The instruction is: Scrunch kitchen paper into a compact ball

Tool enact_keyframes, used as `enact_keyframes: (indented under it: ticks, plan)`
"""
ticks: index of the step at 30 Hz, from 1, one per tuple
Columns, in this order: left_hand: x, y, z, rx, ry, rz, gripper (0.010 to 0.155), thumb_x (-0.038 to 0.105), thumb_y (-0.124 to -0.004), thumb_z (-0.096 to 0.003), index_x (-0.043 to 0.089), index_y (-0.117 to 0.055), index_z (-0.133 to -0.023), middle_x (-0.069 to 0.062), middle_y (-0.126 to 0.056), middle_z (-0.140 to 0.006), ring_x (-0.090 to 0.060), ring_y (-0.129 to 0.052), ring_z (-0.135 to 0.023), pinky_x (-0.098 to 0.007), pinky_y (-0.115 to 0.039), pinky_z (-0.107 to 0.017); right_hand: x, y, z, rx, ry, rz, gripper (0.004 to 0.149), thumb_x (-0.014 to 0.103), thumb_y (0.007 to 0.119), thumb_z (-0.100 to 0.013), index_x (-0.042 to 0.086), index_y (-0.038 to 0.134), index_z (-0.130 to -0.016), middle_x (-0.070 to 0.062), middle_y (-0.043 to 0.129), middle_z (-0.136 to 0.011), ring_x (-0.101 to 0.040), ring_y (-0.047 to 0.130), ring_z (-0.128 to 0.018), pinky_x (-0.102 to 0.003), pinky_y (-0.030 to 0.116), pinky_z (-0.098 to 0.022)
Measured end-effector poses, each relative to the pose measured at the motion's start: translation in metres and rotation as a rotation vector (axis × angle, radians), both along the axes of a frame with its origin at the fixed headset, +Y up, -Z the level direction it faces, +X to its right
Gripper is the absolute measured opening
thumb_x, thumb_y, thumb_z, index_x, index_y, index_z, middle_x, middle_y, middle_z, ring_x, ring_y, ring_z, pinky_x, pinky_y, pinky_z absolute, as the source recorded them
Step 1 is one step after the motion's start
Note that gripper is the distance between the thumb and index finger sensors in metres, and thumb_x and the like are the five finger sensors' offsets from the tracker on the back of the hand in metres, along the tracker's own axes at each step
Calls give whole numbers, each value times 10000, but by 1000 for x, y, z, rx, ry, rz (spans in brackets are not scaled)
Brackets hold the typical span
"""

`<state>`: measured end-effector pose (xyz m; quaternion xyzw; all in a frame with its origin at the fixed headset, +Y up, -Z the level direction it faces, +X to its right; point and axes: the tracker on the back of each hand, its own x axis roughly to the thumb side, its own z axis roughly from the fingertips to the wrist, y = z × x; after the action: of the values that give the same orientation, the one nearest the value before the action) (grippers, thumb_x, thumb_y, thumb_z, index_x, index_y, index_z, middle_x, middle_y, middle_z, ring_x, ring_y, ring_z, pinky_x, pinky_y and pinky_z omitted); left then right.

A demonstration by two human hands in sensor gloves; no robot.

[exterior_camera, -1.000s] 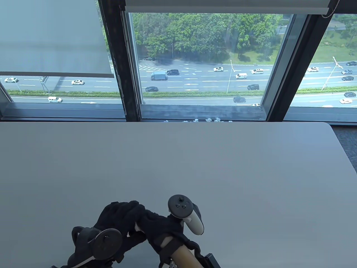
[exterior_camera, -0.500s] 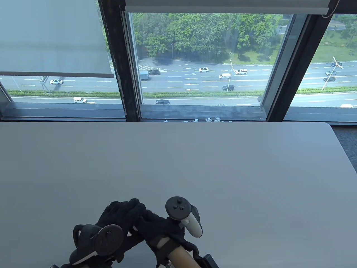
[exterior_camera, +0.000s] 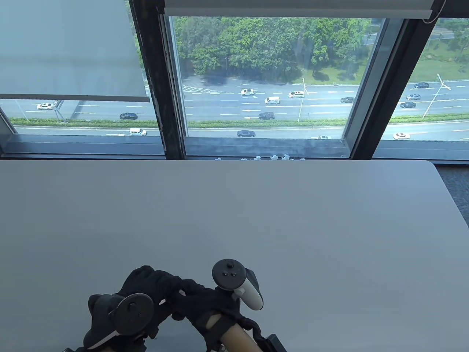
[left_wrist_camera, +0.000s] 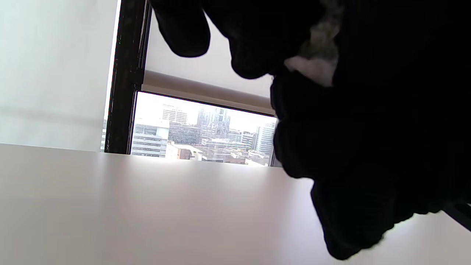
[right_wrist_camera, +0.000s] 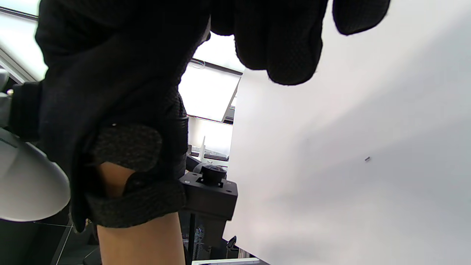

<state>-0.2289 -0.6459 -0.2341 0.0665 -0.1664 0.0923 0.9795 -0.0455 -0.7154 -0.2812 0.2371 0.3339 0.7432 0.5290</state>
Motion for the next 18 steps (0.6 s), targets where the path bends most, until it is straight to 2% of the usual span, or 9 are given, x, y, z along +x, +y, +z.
enact_keyframes:
  ticks: [2, 3, 4, 5, 7, 9, 11, 14, 18]
  plan:
    - [1, -5, 0, -15, -15, -7, 667, 701, -876, -439, 561, -548, -1002, 320, -715, -997, 104, -809, -895, -389, -622, -949, 2, -1, -2, 5, -23, 0, 608, 615, 498, -613, 190, 477, -1047, -35, 671, -996, -248, 859, -856, -569, 564, -737]
    - [2, -6, 1, -14, -20, -9, 802, 743, -860, -417, 580, -427, -1072, 314, -614, -1101, 93, -737, -1000, -404, -583, -969, 4, 0, -3, -1, -44, -12, 580, 594, 497, -617, 197, 497, -1041, -29, 682, -988, -245, 865, -847, -570, 565, -737]
    - [3, -7, 0, -26, -34, -14, 890, 771, -851, -401, 593, -338, -1106, 304, -490, -1198, 72, -662, -1091, -428, -541, -985, 4, 1, -4, 5, -31, -23, 565, 583, 501, -619, 202, 512, -1036, -25, 691, -982, -239, 870, -840, -570, 565, -737]
    - [4, -7, 1, -31, -41, -11, 918, 784, -843, -396, 594, -301, -1112, 297, -435, -1226, 64, -623, -1124, -434, -522, -991, 5, 3, -4, 9, -19, -29, 555, 579, 501, -620, 206, 523, -1031, -20, 698, -977, -239, 875, -833, -572, 563, -737]
    - [4, -5, 3, -20, -44, -9, 845, 763, -847, -411, 574, -382, -1091, 311, -526, -1178, 85, -679, -1077, -424, -544, -987, 6, 6, -3, 23, -34, -38, 537, 568, 509, -619, 213, 553, -1020, -20, 716, -967, -239, 887, -819, -575, 566, -736]
    - [2, 0, 4, 12, -21, 9, 719, 723, -872, -429, 549, -511, -1026, 327, -682, -1058, 125, -809, -917, -387, -611, -964, 3, 5, -1, 26, -6, -25, 537, 568, 503, -619, 212, 576, -1014, -24, 726, -963, -249, 889, -814, -581, 565, -733]
    - [-1, 2, 3, 5, -19, 37, 654, 697, -901, -424, 528, -596, -978, 313, -752, -1003, 120, -861, -834, -386, -646, -943, 1, 4, 0, 12, -11, -25, 575, 629, 520, -609, 226, 584, -1014, -38, 714, -980, -272, 872, -832, -588, 559, -730]
    - [-2, 1, 0, -15, -6, 30, 579, 678, -923, -417, 533, -661, -912, 309, -802, -950, 118, -891, -764, -382, -672, -923, -3, 2, 2, 20, 17, 18, 737, 740, 523, -572, 202, 494, -1075, -83, 646, -1024, -309, 822, -881, -600, 547, -724]
    - [-1, -1, 0, 4, 8, 14, 557, 672, -927, -420, 537, -667, -893, 313, -805, -928, 120, -888, -744, -379, -673, -920, -1, 1, 3, 10, -25, 55, 819, 759, 540, -561, 158, 390, -1096, -100, 594, -1040, -314, 797, -900, -597, 545, -723]
